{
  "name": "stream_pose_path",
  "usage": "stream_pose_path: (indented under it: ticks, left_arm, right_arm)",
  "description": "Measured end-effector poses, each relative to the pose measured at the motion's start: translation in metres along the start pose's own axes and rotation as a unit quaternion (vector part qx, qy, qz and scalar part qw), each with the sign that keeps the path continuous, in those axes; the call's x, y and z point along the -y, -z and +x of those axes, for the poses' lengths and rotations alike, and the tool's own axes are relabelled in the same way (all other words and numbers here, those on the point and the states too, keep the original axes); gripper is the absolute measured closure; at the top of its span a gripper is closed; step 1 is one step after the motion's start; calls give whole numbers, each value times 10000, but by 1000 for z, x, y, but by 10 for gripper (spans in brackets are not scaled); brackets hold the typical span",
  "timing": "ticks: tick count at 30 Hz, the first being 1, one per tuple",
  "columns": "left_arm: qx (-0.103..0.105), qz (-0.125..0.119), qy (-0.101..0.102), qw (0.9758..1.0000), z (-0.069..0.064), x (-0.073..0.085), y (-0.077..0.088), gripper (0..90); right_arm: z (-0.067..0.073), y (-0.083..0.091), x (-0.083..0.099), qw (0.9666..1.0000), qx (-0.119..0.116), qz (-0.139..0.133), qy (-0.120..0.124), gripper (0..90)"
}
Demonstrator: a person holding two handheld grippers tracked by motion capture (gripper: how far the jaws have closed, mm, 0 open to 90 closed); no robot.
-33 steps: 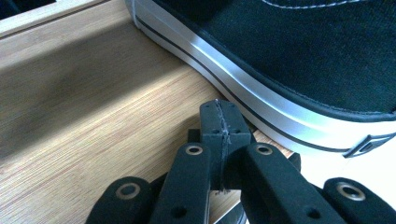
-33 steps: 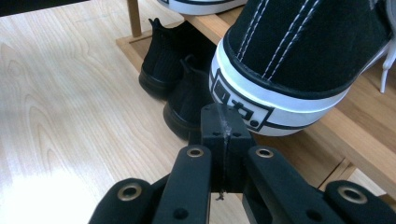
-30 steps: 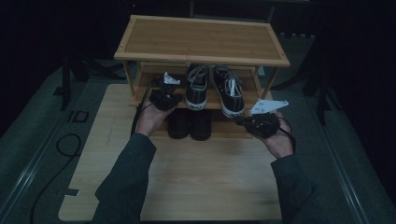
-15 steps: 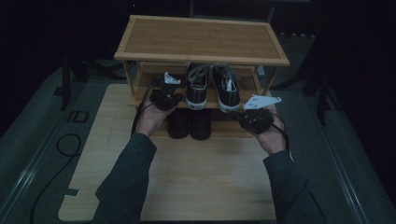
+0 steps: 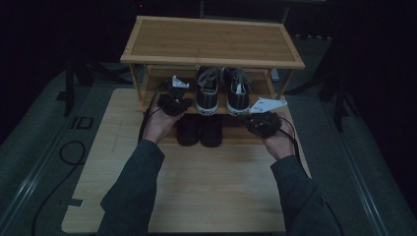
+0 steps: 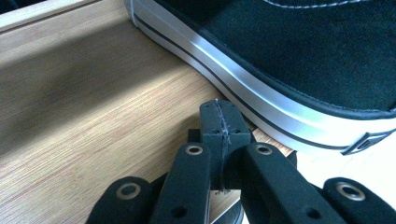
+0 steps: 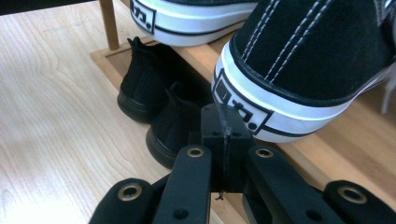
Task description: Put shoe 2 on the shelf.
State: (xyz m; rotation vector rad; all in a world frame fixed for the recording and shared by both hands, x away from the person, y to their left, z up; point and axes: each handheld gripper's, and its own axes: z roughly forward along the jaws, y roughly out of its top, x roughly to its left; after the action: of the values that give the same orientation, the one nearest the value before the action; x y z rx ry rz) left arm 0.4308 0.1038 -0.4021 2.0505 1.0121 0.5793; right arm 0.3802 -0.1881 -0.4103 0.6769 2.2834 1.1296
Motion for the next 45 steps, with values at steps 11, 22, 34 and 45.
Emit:
stream_pose_path:
  ticks: [11,22,34,45]
  left_arm:
    - [-6,73,-44,10000,0,-2,0,900]
    - [54,104,35,9999,1,-3,0,900]
    - [-100,160,-197,9996,-3,-5,0,900]
    - [-295,169,-399,9986,-14,-10,-3,900]
  right_arm:
    - [0,-7,-3,9999,-60,-54,-119,900]
    - [1,-11,-3,9998,-47,-106,-131,900]
    - [-1,-14,-3,9998,-63,-66,-171,900]
    - [-5,-9,-1,9997,-57,-92,-211,900]
